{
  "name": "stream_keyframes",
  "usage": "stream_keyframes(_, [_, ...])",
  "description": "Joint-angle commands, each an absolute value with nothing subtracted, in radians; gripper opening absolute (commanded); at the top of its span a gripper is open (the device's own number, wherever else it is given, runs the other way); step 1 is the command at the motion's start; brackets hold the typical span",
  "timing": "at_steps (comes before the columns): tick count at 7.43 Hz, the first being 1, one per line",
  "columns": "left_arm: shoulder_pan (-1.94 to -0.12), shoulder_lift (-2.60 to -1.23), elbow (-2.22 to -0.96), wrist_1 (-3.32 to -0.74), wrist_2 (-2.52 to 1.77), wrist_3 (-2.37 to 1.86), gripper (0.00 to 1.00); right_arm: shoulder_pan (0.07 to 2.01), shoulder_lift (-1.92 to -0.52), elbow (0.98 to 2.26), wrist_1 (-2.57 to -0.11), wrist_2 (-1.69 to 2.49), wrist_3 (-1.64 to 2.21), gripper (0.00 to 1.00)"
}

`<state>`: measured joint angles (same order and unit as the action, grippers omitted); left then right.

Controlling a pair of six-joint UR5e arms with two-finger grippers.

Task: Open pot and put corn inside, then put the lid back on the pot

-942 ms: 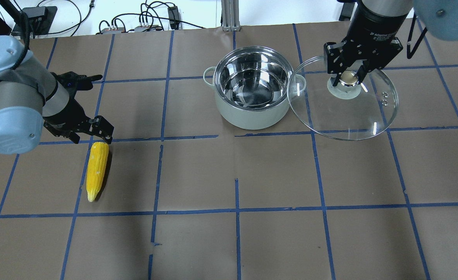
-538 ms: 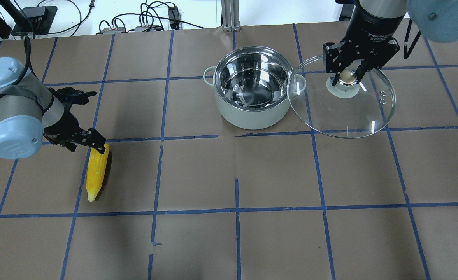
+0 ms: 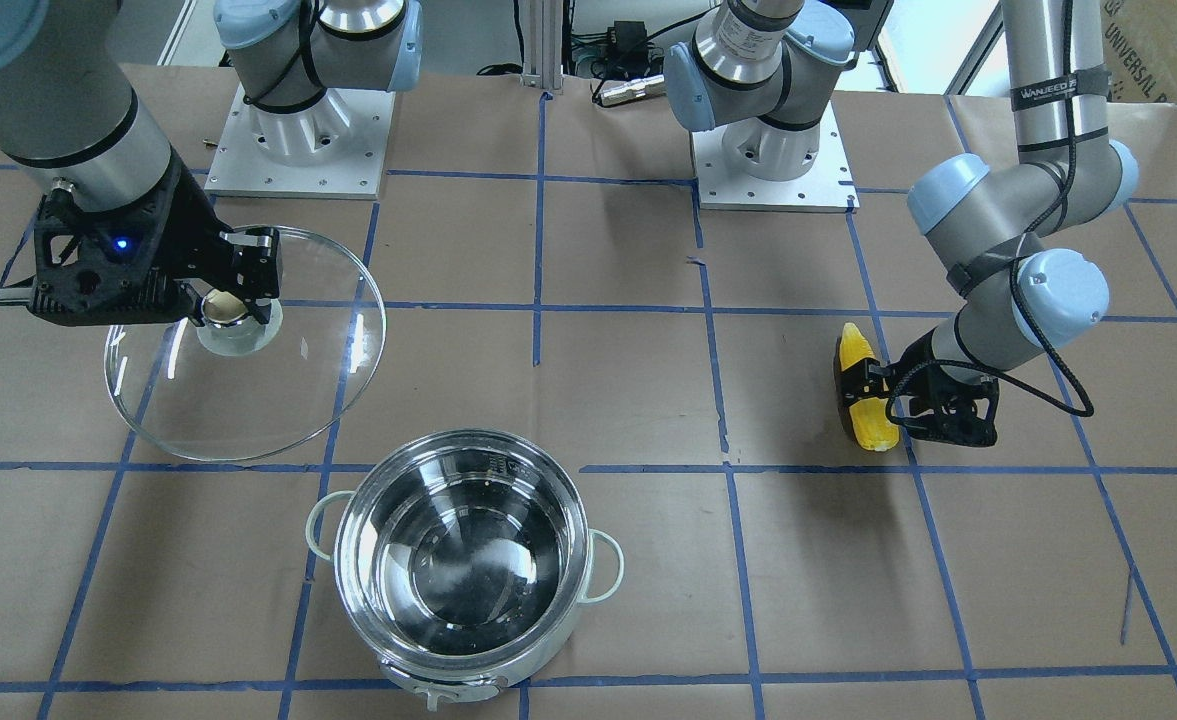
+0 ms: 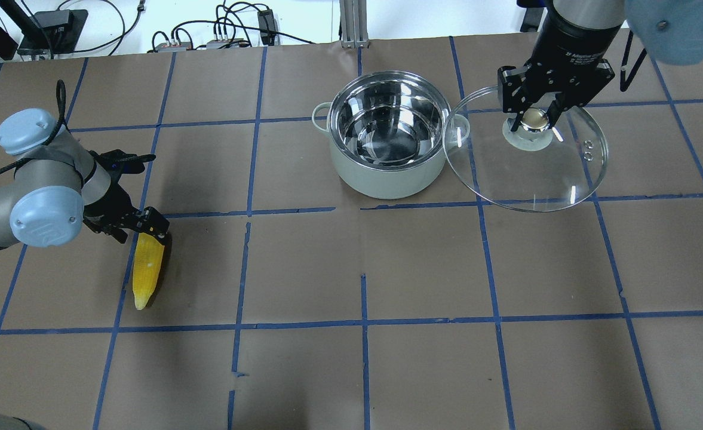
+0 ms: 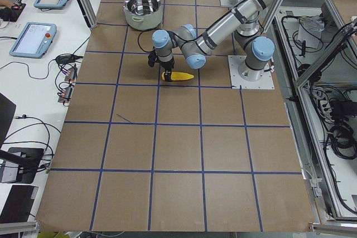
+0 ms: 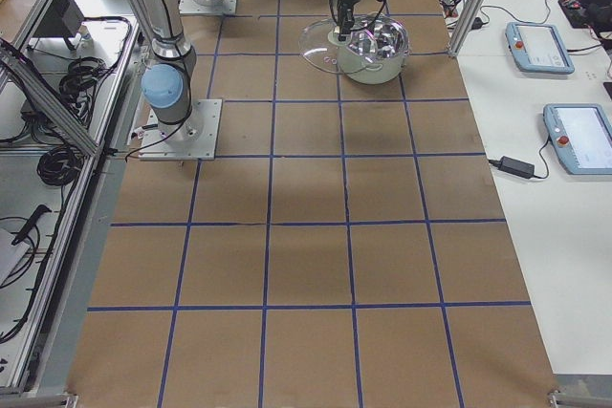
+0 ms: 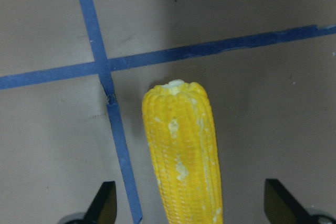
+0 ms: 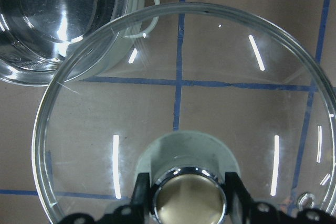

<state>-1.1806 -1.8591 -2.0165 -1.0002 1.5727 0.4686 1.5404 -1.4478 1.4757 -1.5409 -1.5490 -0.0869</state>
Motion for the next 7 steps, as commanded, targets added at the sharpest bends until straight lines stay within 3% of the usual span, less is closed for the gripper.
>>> stream_keyframes(1, [-1.186, -1.87, -2.019, -0.999, 1.582, 0.419, 0.65, 1.54, -1.447, 1.476, -1.545, -1.548, -0.087, 0.27])
stream_keyframes(2, [-1.184, -1.879, -2.014, -0.996, 1.583, 0.417, 0.24, 1.54, -1.447, 1.477, -1.546, -1.549, -0.087, 0.27])
stream_keyframes(3, [-1.186, -1.881, -2.011, -0.997, 1.586, 0.414, 0.11, 1.54, -1.447, 1.477, -1.548, -1.548, -0.087, 0.27])
stream_keyframes(6, [-1.248, -1.832, -1.944, -1.029, 1.586, 0.388, 0.1, 1.536, -1.447, 1.477, -1.552, -1.551, -0.089, 0.27])
stream_keyframes(7, [-1.299, -1.827, -1.871, -1.113, 1.585, 0.338, 0.1, 1.528, -1.447, 1.477, -1.552, -1.551, -0.089, 0.27])
